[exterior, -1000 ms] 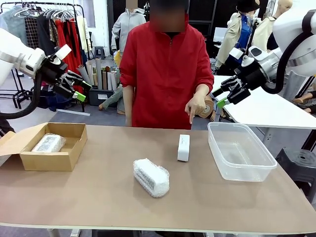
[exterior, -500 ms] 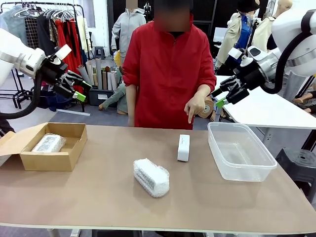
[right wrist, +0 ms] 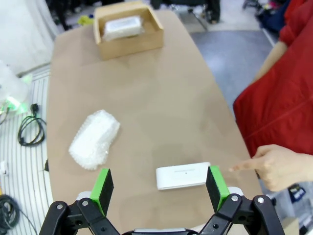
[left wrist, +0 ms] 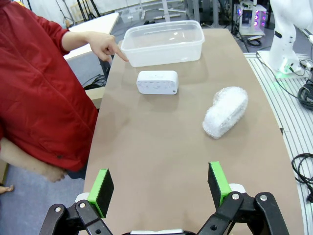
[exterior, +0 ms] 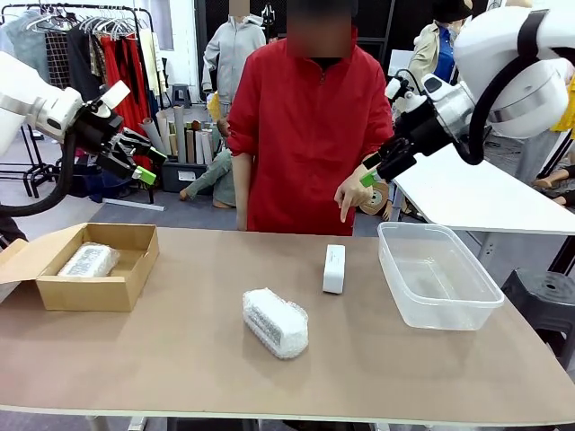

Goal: Separate and place wrapped and unwrapped clocks.
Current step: Pick up the Digital clock indicated by the person.

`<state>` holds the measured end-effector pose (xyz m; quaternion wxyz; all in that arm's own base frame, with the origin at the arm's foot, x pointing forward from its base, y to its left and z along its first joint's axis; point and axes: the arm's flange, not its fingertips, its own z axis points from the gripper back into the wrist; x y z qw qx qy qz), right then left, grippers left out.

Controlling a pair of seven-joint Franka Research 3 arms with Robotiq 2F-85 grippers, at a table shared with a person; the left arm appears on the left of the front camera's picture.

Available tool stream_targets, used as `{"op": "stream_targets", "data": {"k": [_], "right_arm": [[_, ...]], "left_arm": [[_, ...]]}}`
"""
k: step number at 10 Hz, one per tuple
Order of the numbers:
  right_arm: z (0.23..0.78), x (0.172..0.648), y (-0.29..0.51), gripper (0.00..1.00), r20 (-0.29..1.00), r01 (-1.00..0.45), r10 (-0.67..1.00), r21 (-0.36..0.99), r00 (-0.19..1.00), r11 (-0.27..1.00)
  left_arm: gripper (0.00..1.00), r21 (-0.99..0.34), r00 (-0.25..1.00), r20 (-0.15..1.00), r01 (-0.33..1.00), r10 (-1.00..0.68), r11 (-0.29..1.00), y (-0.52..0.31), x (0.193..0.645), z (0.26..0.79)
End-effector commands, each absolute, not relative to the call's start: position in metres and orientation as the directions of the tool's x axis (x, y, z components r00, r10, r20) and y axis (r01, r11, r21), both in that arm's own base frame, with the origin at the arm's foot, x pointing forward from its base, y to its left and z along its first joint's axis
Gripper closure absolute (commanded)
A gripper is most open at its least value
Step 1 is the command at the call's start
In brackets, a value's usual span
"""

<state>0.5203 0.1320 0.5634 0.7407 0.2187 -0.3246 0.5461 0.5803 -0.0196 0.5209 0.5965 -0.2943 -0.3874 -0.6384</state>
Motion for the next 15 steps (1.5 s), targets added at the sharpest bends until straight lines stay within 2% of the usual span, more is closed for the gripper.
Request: {"op": "stream_targets", "data": {"k": [1,4,6,9,10,11,15], "right_arm": [[0.567,0.505,0.147,0.00,0.657,-0.910,0.697,-0.042,0.287,0.414],[0.575,0.505,0.161,0.00,0.625,-0.911,0.727,-0.062,0.284,0.409],[0.573,0.506,0.173,0.00,0.523,-0.853,0.755,-0.093,0.397,0.513],[0.565,0.510,0.176,0.00,0.440,-0.835,0.786,-0.131,0.434,0.534],[0.566,0.512,0.171,0.00,0.542,-0.912,0.777,-0.047,0.319,0.408],[0.563,0.508,0.168,0.00,0.470,-0.848,0.783,-0.123,0.407,0.515],[0.563,0.508,0.168,0.00,0.470,-0.848,0.783,-0.123,0.407,0.515]], "left_arm": [[0.00,0.149,-0.120,0.837,0.989,-0.533,0.012,-0.018,0.580,0.523],[0.00,0.149,-0.120,0.837,0.989,-0.533,0.012,-0.018,0.580,0.523],[0.00,0.149,-0.120,0.837,0.989,-0.533,0.012,-0.018,0.580,0.523],[0.00,0.149,-0.120,0.837,0.989,-0.533,0.012,-0.018,0.580,0.523],[0.00,0.149,-0.120,0.837,0.989,-0.533,0.012,-0.018,0.580,0.523],[0.00,0.149,-0.120,0.837,0.989,-0.533,0.012,-0.018,0.580,0.523],[0.00,0.149,-0.120,0.837,0.989,-0.533,0.012,-0.018,0.580,0.523]]}}
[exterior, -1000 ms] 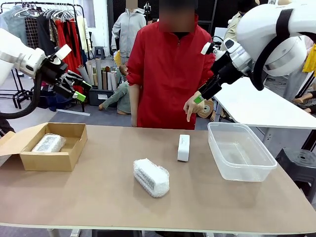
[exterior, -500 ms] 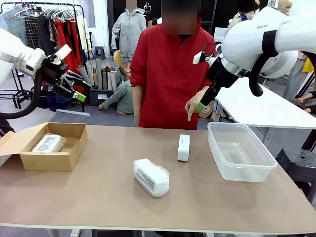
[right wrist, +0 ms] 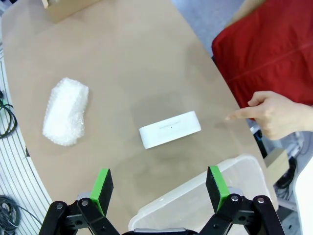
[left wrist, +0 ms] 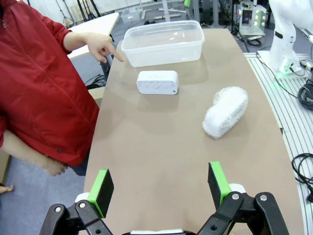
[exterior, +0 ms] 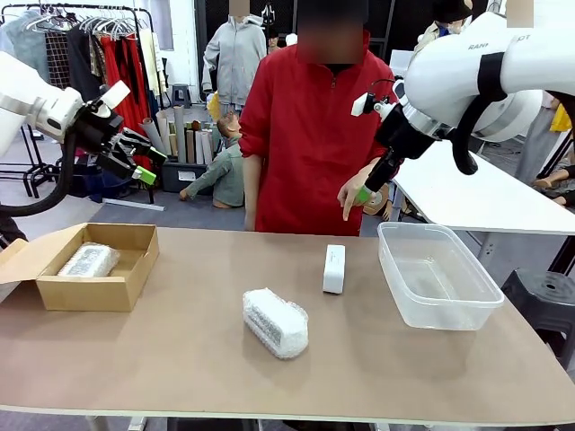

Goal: Separate and place wrapped and unwrapped clocks.
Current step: Pick up the Digital clock indicated by the person.

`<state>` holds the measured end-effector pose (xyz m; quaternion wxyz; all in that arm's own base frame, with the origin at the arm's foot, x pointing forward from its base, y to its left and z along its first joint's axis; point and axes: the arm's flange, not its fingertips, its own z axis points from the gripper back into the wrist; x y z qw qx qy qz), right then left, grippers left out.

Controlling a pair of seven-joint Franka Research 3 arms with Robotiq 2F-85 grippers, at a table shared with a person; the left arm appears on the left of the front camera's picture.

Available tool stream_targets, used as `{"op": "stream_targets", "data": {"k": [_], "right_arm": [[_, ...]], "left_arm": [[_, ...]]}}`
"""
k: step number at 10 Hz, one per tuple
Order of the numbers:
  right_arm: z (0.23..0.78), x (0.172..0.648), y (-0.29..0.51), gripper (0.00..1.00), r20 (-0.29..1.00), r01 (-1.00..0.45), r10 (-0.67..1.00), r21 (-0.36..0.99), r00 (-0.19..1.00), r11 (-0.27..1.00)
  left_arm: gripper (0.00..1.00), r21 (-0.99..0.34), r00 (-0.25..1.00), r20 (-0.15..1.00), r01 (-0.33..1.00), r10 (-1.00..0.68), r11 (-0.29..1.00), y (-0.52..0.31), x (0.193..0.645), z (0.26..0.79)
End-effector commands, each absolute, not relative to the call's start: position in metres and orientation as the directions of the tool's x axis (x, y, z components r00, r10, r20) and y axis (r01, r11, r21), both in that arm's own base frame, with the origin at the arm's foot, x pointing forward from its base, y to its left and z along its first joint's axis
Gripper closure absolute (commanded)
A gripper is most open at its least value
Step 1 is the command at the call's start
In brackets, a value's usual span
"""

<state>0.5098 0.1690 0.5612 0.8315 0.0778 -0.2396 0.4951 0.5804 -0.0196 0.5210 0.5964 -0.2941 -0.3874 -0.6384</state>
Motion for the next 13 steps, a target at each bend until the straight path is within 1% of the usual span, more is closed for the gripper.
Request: {"op": "stream_targets", "data": {"k": [1,2,3,4,5,6,7,8,10,12,13], "right_arm": [[0.563,0.508,0.168,0.00,0.470,-0.848,0.783,-0.123,0.407,0.515],[0.561,0.510,0.169,0.00,0.475,-0.861,0.786,-0.108,0.395,0.498],[0.562,0.509,0.183,0.00,0.424,-0.799,0.765,-0.139,0.486,0.585],[0.563,0.509,0.198,0.00,0.371,-0.756,0.746,-0.154,0.553,0.636],[0.559,0.510,0.210,0.00,0.332,-0.693,0.715,-0.204,0.616,0.692],[0.555,0.513,0.220,0.00,0.291,-0.650,0.695,-0.246,0.658,0.719],[0.548,0.516,0.229,0.00,0.250,-0.581,0.661,-0.327,0.707,0.745],[0.539,0.520,0.237,0.00,0.257,-0.514,0.605,-0.343,0.753,0.786],[0.513,0.531,0.241,0.00,0.274,-0.395,0.471,-0.291,0.838,0.871],[0.485,0.556,0.236,0.00,0.269,-0.287,0.321,-0.157,0.908,0.945],[0.473,0.569,0.232,0.00,0.288,-0.215,0.233,-0.094,0.929,0.972]], "left_arm": [[0.00,0.149,-0.120,0.837,0.989,-0.533,0.012,-0.018,0.580,0.523],[0.00,0.149,-0.120,0.837,0.989,-0.533,0.012,-0.018,0.580,0.523],[0.00,0.149,-0.120,0.837,0.989,-0.533,0.012,-0.018,0.580,0.523],[0.00,0.149,-0.120,0.837,0.989,-0.533,0.012,-0.018,0.580,0.523],[0.00,0.149,-0.120,0.837,0.989,-0.533,0.012,-0.018,0.580,0.523],[0.00,0.149,-0.120,0.837,0.989,-0.533,0.012,-0.018,0.580,0.523],[0.00,0.149,-0.120,0.837,0.989,-0.533,0.012,-0.018,0.580,0.523],[0.00,0.149,-0.120,0.837,0.989,-0.533,0.012,-0.018,0.580,0.523],[0.00,0.149,-0.120,0.837,0.989,-0.533,0.012,-0.018,0.580,0.523],[0.00,0.149,-0.120,0.837,0.989,-0.533,0.012,-0.018,0.580,0.523],[0.00,0.149,-0.120,0.837,0.989,-0.533,0.012,-0.018,0.580,0.523]]}}
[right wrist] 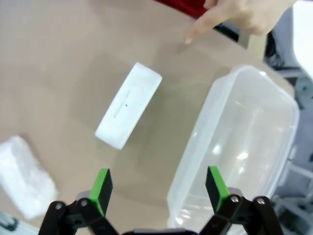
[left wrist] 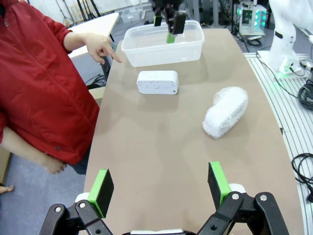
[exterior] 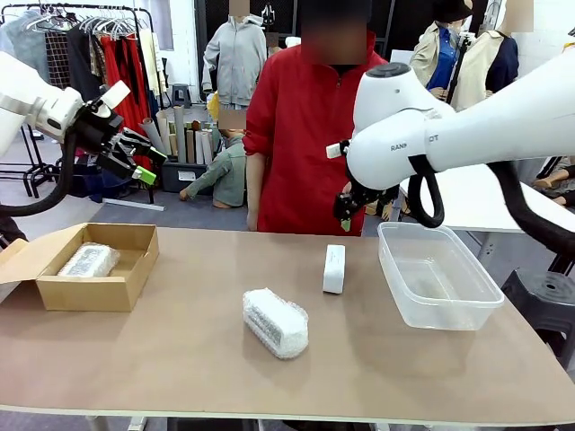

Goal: Separate and place wrapped and unwrapped clocks.
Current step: Pick up the Digital clock indicated by the person.

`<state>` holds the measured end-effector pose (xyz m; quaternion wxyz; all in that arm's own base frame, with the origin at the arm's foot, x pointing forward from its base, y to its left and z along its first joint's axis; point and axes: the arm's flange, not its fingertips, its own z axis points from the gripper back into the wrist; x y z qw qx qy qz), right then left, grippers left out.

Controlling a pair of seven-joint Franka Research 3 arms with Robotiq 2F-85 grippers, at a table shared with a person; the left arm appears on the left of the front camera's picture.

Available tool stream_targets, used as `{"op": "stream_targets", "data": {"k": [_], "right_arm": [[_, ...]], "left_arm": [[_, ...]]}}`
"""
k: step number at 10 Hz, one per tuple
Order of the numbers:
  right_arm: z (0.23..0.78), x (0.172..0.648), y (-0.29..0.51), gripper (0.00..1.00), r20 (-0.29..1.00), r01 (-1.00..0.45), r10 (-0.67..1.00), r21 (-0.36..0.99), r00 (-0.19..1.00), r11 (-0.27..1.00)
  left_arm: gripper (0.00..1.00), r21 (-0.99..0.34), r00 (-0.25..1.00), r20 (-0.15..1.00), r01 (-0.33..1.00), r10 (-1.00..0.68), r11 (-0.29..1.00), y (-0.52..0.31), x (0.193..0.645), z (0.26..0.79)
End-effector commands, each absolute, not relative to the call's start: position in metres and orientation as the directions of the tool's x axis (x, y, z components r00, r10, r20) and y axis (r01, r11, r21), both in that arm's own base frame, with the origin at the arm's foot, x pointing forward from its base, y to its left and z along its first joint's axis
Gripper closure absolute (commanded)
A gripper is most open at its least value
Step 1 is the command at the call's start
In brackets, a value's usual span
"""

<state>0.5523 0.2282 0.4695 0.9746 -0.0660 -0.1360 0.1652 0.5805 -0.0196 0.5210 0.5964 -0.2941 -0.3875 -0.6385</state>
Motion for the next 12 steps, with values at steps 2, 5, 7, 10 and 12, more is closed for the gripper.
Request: {"op": "stream_targets", "data": {"k": [2,5,7,10,12], "right_arm": [[0.460,0.580,0.232,0.00,0.316,-0.081,0.133,-0.172,0.939,0.982],[0.458,0.577,0.231,0.00,0.252,-0.242,0.270,-0.135,0.929,0.961],[0.447,0.580,0.226,0.00,0.272,-0.117,0.153,-0.146,0.950,0.982],[0.439,0.582,0.234,0.00,0.293,0.021,0.010,-0.104,0.956,0.994],[0.431,0.582,0.251,0.00,0.329,0.203,-0.168,-0.075,0.929,0.976]], "left_arm": [[0.00,0.149,-0.120,0.837,0.989,-0.533,0.012,-0.018,0.580,0.523],[0.00,0.149,-0.120,0.837,0.989,-0.533,0.012,-0.018,0.580,0.523],[0.00,0.149,-0.120,0.837,0.989,-0.533,0.012,-0.018,0.580,0.523],[0.00,0.149,-0.120,0.837,0.989,-0.533,0.012,-0.018,0.580,0.523],[0.00,0.149,-0.120,0.837,0.989,-0.533,0.012,-0.018,0.580,0.523]]}}
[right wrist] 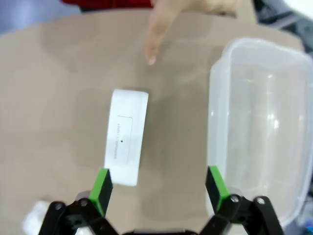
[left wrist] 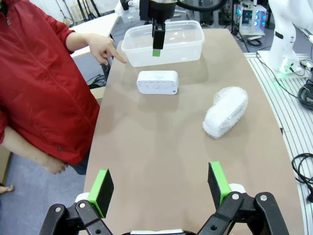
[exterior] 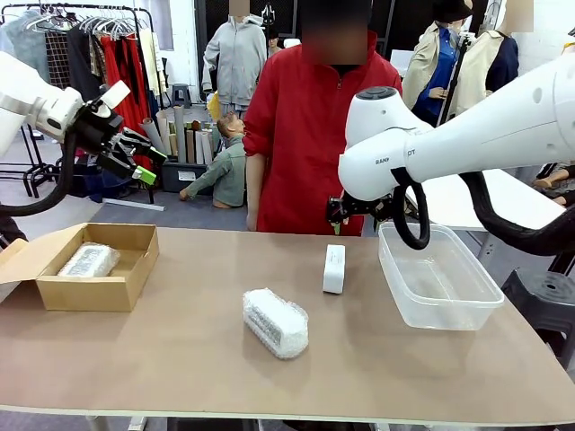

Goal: Separate and place wrapped and unwrapped clocks.
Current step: Pick up the Digital clock indicated by the person.

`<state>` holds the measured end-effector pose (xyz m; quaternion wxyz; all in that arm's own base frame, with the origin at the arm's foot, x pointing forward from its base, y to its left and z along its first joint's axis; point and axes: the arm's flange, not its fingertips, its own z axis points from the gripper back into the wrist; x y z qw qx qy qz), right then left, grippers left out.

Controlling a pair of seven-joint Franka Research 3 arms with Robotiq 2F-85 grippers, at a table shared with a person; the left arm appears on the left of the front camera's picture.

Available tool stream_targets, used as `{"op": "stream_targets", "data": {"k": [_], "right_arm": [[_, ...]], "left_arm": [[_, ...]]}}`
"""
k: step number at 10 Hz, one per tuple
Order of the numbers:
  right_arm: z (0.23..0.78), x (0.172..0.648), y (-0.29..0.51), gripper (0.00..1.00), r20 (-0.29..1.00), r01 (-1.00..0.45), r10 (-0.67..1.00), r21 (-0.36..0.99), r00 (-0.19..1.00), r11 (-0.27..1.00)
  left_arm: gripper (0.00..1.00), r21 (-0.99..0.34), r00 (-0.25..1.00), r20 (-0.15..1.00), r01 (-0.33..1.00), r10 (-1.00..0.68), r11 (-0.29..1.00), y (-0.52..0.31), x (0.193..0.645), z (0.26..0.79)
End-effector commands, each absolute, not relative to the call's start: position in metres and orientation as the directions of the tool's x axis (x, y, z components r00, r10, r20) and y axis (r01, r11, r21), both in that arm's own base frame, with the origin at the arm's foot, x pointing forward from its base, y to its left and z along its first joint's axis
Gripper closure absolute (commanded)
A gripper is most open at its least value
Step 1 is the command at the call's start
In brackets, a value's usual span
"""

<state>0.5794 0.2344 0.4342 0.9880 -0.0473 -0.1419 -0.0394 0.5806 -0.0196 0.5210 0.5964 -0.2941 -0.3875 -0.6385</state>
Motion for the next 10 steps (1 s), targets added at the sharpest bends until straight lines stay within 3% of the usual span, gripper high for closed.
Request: {"op": "stream_targets", "data": {"k": [1,5,10], "right_arm": [[0.424,0.580,0.257,0.00,0.336,0.252,-0.213,-0.076,0.918,0.965],[0.384,0.595,0.256,0.00,0.330,0.366,-0.327,-0.060,0.885,0.929],[0.358,0.612,0.255,0.00,0.283,0.365,-0.341,-0.037,0.896,0.930]], "left_arm": [[0.00,0.149,-0.120,0.837,0.989,-0.533,0.012,-0.018,0.580,0.523],[0.00,0.149,-0.120,0.837,0.989,-0.533,0.012,-0.018,0.580,0.523],[0.00,0.149,-0.120,0.837,0.989,-0.533,0.012,-0.018,0.580,0.523]]}}
